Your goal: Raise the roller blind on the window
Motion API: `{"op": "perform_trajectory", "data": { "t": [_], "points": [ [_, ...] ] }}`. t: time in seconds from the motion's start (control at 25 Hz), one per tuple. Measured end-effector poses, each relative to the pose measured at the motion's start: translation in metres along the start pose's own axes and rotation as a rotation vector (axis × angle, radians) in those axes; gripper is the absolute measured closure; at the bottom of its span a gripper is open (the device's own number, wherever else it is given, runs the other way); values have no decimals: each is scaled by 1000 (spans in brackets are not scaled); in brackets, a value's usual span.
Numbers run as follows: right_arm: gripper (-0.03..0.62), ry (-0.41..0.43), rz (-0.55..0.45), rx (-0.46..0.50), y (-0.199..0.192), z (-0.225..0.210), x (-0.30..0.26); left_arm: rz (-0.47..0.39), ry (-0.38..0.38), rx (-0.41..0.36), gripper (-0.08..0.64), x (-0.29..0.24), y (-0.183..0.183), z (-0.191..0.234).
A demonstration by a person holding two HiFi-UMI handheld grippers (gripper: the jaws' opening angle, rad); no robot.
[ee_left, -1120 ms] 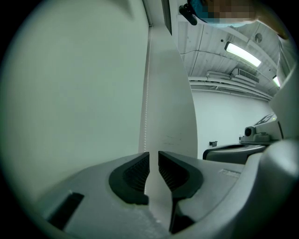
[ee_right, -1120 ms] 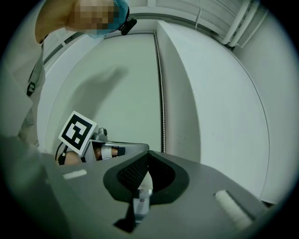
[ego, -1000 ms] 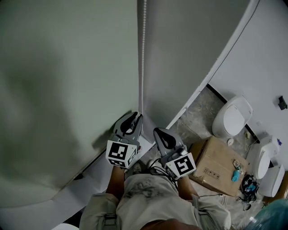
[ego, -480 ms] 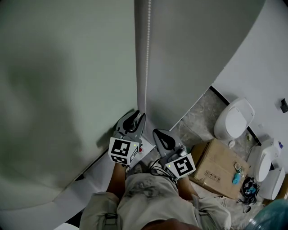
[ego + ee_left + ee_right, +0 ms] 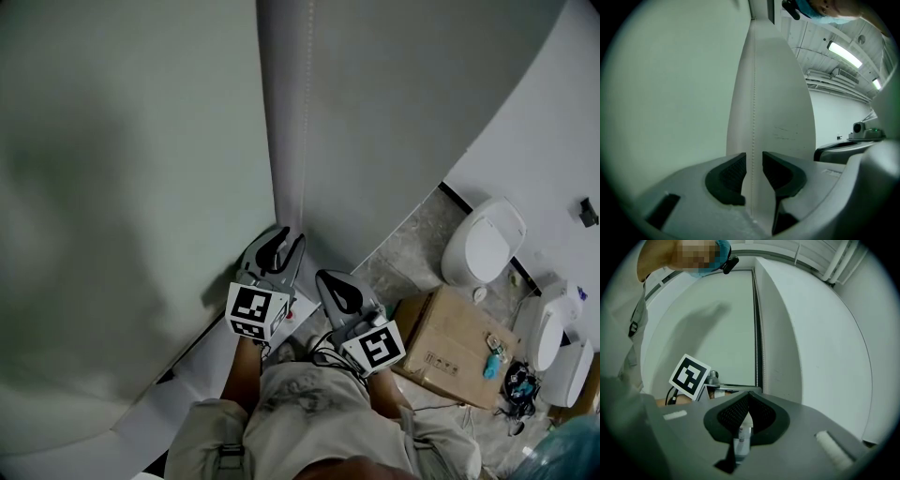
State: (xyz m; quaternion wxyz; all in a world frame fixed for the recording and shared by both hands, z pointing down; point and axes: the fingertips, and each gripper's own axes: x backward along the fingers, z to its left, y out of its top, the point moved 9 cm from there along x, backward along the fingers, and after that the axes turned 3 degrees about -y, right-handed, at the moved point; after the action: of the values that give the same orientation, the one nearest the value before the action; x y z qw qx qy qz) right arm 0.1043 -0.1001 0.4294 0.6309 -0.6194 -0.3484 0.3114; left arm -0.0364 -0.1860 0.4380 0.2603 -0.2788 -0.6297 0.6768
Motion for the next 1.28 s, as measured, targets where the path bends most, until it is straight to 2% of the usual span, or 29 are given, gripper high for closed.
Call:
{"op": "perform_trajectory", "data": {
  "t": [0.44, 0.6, 0.76, 0.88, 1.04, 1.28],
  "points": [
    [581, -16, 36, 2, -4, -5, 8, 7, -15, 12, 437, -12, -3, 1],
    [581, -22, 6, 4, 0, -3, 7, 3, -24, 21, 440, -12, -5, 0],
    [581, -32, 37, 5, 0, -1, 11, 1, -13, 17, 487, -10, -5, -1],
    [581, -26, 49, 1, 2, 0, 14, 6, 11, 12, 552, -9, -2, -1],
    [581, -18, -2, 10, 2, 3, 13, 8, -3, 17, 552, -3, -8, -4],
    [581, 18, -17, 8, 9, 7, 12, 2, -30, 58, 552, 14, -14, -10]
  ]
}}
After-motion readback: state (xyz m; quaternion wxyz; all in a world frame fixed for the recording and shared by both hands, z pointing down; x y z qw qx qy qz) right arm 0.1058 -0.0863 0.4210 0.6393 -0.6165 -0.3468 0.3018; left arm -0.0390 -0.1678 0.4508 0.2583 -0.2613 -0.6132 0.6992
